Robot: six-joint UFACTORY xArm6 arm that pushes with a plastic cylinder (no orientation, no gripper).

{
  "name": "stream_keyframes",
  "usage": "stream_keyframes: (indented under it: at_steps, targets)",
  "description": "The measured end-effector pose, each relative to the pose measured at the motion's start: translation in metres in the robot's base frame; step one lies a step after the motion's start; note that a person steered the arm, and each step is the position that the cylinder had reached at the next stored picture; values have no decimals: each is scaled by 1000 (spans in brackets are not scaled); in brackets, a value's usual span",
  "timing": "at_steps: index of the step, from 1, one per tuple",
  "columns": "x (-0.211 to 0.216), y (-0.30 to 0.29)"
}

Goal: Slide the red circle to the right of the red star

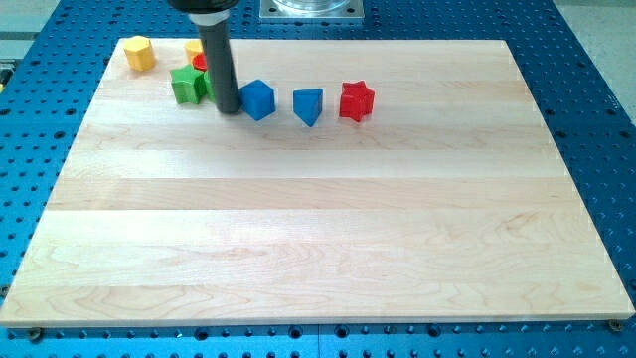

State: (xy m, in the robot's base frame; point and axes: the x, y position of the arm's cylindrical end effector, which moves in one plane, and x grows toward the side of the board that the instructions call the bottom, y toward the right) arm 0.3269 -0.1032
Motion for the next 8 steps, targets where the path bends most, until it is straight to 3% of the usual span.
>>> stream_keyframes:
  at_steps: [2,3,5,7,8]
  targets:
    - [-11,-10]
    - [31,-38]
    - [43,-161]
    - [-40,-157]
    - [-54,-113]
